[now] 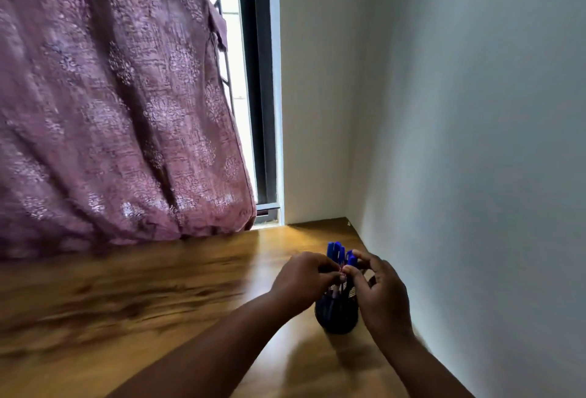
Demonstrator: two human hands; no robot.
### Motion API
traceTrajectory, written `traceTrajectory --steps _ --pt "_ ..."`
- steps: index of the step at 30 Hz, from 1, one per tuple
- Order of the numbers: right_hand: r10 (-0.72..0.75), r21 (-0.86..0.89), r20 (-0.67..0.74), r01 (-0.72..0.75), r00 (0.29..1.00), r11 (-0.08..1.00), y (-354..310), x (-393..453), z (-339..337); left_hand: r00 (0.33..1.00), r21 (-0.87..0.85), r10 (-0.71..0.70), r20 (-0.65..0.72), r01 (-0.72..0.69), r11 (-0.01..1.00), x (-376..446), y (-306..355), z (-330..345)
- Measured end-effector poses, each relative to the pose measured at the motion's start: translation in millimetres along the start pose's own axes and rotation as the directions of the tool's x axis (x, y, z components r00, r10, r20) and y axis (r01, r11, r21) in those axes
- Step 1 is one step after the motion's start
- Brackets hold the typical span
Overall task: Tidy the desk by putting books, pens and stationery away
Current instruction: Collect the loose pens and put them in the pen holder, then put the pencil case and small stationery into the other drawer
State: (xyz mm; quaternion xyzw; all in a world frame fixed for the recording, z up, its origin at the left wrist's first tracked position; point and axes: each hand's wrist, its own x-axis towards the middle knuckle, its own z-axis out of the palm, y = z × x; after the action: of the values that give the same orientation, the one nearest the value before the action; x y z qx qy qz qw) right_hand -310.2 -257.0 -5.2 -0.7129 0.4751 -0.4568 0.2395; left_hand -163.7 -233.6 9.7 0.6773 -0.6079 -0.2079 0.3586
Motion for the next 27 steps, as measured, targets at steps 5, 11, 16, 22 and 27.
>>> traceTrajectory --steps 5,11,16,22,27 --pt "-0.067 -0.154 -0.026 0.062 0.997 0.986 3.2 2.2 5.7 0.996 0.144 0.049 -0.078 -0.037 0.989 -2.9 -1.4 3.0" --pt "-0.043 -0.16 -0.087 0.029 0.995 0.987 2.4 -2.6 7.0 0.982 0.092 0.042 -0.185 -0.026 0.995 -20.1 -8.8 -11.8" --pt "0.018 -0.059 -0.192 -0.03 0.981 0.998 -21.8 -25.5 3.4 0.983 0.143 -0.001 -0.186 0.028 0.989 -63.7 -39.0 -50.1" --pt "-0.004 -0.276 -0.072 -0.016 0.997 0.961 -34.4 -70.2 57.3 0.961 0.268 -0.147 -0.233 0.209 0.94 -147.0 -98.9 -104.2" --pt "-0.253 -0.184 0.183 0.286 0.95 0.941 -97.8 -152.0 123.6 0.948 0.403 -0.17 -0.268 0.271 0.874 -240.8 -148.5 -161.5"
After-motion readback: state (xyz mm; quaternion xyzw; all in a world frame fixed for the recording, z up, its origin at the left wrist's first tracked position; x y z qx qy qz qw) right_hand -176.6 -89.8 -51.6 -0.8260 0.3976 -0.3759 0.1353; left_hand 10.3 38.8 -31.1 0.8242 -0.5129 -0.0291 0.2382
